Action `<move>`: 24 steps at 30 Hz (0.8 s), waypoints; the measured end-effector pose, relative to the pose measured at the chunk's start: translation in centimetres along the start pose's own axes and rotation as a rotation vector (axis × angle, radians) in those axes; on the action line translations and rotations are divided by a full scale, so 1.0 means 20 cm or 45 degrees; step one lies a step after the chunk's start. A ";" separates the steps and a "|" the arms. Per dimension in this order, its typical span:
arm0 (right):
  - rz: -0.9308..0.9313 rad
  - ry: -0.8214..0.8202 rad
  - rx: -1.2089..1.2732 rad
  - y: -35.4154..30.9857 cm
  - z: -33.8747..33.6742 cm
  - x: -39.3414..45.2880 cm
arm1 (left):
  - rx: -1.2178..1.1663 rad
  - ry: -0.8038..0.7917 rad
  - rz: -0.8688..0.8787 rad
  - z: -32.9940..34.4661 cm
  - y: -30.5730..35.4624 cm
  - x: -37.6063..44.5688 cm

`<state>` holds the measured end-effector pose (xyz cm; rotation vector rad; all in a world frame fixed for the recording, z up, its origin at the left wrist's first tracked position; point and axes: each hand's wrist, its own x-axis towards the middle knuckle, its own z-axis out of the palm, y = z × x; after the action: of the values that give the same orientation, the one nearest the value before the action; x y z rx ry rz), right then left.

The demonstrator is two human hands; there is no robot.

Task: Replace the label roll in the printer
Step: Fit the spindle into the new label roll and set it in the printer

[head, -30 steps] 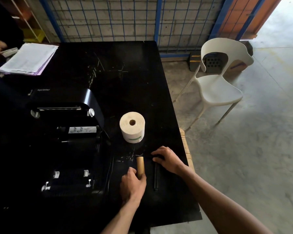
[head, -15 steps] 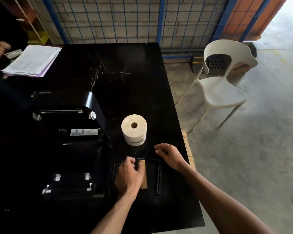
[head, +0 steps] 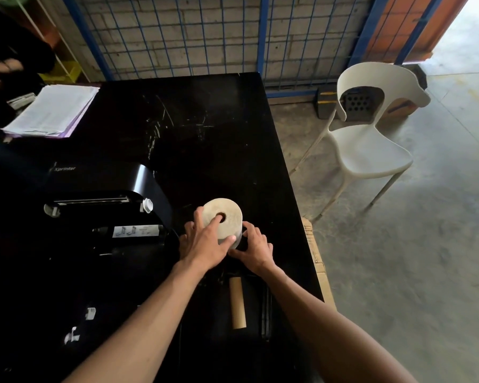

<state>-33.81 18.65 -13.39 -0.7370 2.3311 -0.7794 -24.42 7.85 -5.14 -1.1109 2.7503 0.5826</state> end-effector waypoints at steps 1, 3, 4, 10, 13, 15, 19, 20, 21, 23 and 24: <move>-0.004 0.022 -0.014 0.00 0.01 0.00 | 0.017 0.003 0.002 0.01 0.01 0.00; -0.010 0.057 -0.022 -0.01 0.03 -0.01 | 0.043 0.011 -0.001 0.02 0.03 0.01; -0.013 0.075 -0.011 -0.02 0.03 -0.01 | 0.036 0.016 -0.006 0.02 0.04 0.02; -0.081 0.155 0.033 -0.01 0.02 -0.03 | -0.077 0.130 0.071 0.04 0.03 0.06; -0.165 0.170 0.212 -0.02 -0.04 -0.05 | -0.329 0.172 -0.033 0.01 -0.01 0.06; -0.257 0.190 0.301 -0.03 -0.10 -0.09 | -0.618 0.109 -0.205 -0.01 -0.05 0.04; -0.464 0.184 0.102 -0.11 -0.21 -0.17 | -1.322 -0.065 -0.464 -0.04 -0.13 -0.08; -0.509 0.183 0.023 -0.13 -0.22 -0.19 | -1.417 -0.082 -0.494 -0.04 -0.14 -0.12; -0.546 0.191 -0.051 -0.16 -0.24 -0.22 | -1.484 -0.087 -0.512 -0.04 -0.14 -0.16; -0.586 0.219 -0.146 -0.20 -0.25 -0.28 | -1.579 -0.071 -0.518 -0.04 -0.13 -0.24; -0.597 0.242 -0.171 -0.22 -0.25 -0.30 | -1.614 -0.062 -0.508 -0.05 -0.13 -0.28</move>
<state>-31.50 21.35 -5.11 -1.3525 2.4256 -0.9282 -18.60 9.32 -3.61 -1.6520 1.8043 2.3150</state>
